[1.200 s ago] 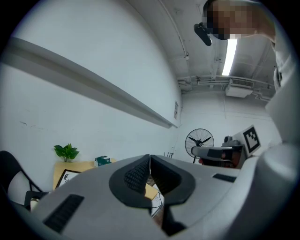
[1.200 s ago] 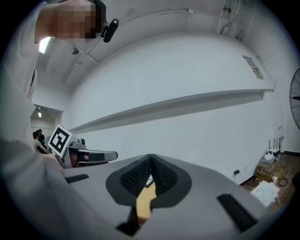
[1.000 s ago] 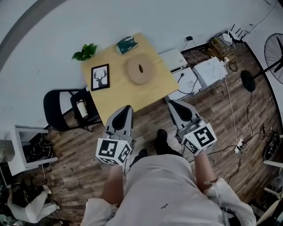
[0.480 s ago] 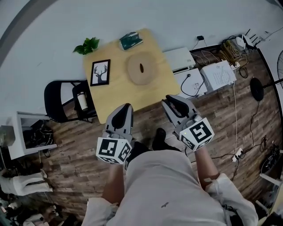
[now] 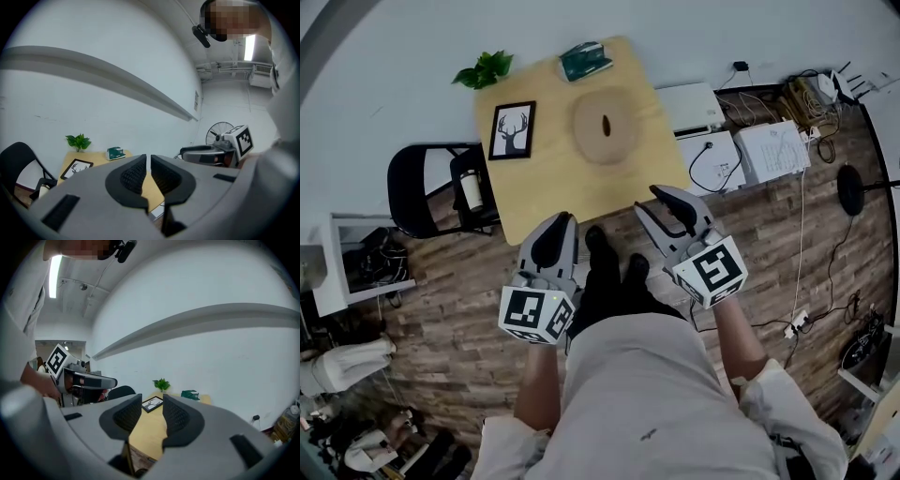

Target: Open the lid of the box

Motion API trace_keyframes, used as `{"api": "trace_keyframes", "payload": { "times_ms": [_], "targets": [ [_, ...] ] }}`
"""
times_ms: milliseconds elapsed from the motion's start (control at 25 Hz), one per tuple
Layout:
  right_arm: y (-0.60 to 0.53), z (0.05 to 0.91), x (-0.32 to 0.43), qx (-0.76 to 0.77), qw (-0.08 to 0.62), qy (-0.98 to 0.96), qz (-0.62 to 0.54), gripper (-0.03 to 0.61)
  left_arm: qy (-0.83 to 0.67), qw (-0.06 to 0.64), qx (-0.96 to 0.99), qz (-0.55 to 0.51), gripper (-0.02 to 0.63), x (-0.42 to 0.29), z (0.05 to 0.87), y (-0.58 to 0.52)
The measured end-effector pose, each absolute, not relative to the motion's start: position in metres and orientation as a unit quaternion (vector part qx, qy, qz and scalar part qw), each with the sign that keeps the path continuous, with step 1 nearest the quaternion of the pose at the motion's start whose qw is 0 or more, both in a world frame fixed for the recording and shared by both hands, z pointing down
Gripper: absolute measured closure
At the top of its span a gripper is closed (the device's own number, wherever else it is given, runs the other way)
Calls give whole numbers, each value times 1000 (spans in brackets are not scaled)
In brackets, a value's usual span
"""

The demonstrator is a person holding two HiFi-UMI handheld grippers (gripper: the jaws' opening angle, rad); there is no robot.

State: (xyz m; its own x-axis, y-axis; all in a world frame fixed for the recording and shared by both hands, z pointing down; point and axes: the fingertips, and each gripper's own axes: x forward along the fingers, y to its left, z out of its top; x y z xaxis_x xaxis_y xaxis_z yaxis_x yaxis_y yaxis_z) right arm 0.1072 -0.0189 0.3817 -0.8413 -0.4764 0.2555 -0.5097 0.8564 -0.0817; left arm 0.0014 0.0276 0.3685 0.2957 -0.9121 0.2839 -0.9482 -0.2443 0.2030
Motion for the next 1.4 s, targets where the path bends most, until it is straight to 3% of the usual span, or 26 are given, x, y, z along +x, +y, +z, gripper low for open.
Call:
{"api": "trace_keyframes", "payload": {
  "times_ms": [200, 480, 1400],
  "targets": [
    [-34, 399, 87, 254, 152, -953, 60, 431, -586, 173, 790, 59, 598, -17, 383, 12],
    [-62, 431, 55, 255, 221, -941, 30, 391, -571, 178, 799, 65, 541, -45, 401, -22],
    [-135, 579, -22, 232, 423, -875, -44, 301, -499, 215, 835, 88, 535, -111, 467, -107]
  ]
}}
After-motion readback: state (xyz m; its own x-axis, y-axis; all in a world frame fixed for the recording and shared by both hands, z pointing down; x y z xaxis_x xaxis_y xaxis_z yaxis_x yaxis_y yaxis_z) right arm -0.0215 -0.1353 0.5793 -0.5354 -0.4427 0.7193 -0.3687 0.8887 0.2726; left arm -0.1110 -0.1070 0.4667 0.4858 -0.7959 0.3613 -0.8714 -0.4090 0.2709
